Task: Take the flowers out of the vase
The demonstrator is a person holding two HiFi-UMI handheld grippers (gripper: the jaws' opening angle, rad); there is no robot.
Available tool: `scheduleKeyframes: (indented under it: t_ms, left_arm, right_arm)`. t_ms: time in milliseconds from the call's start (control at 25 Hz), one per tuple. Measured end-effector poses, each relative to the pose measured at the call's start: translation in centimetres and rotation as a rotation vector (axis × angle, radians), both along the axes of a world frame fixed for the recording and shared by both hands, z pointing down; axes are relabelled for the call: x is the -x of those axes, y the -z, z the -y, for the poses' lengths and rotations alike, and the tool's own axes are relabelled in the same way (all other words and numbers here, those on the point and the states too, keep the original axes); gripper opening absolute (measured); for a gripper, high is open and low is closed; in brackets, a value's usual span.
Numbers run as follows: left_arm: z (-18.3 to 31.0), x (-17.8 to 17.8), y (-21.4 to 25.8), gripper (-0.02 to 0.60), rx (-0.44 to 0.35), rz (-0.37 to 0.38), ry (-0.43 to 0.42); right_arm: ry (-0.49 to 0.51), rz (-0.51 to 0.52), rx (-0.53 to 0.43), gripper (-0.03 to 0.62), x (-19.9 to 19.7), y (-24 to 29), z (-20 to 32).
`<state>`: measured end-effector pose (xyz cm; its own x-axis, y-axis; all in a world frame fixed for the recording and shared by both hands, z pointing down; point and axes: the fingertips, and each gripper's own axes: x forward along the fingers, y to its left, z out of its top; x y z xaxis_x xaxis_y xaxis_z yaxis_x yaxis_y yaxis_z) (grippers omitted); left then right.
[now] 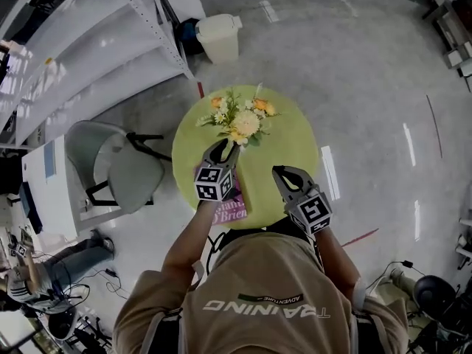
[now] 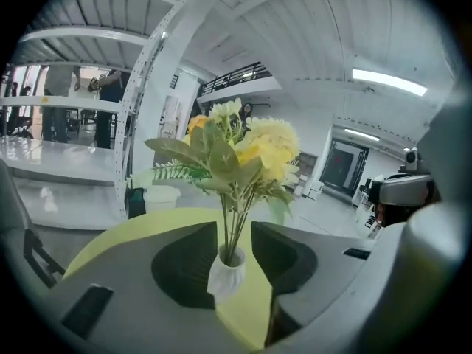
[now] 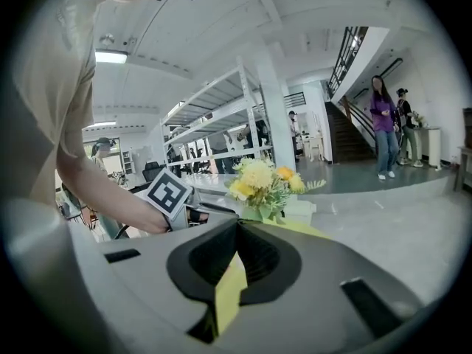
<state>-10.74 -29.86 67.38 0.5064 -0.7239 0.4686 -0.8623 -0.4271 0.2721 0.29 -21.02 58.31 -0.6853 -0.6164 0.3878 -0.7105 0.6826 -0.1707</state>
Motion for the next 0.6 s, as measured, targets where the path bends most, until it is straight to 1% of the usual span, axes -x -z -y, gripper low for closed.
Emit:
scheduleKeyframes:
  t_ms: [80,240,400,480,560,600]
  left_arm:
    - [0.9,-0.5,-0.7,0.164,0.026,0.011,-0.003]
    - [2.2,-1.5,-2.4,0.164,0.084,0.038,-0.035]
    - [3.0,-2.0,-3.0,0.164,0.074,0.072,-0.046]
    - [3.2,-2.2,-3.3,0.16,0.065,0.085,-0.054]
    - [3.3,-2.5,-3.3,0.105,0.056,0.096,-0.064]
    - [3.3,-2.6,-3.2,0.092,0.053,0.103,-0.068]
  right_arm:
    - [-0.002,0.004,0.003,-0.002,-0.5,-0.1,0.5]
    - [-0.015,0.002,0.033,-0.002,-1.9,-0.8,0.9]
    - [-0.022,-0.01,0.064,-0.002,-3.0,-2.0,0.9]
    - [-0.029,-0.009,0.063,-0.002,-3.4,-2.5,0.8]
    - [-0.031,-0.004,0.061,-0.002,-3.7,-2.6,0.7]
    - [-0.03,-0.002,0.061,-0.002,-3.7,-2.6,0.6]
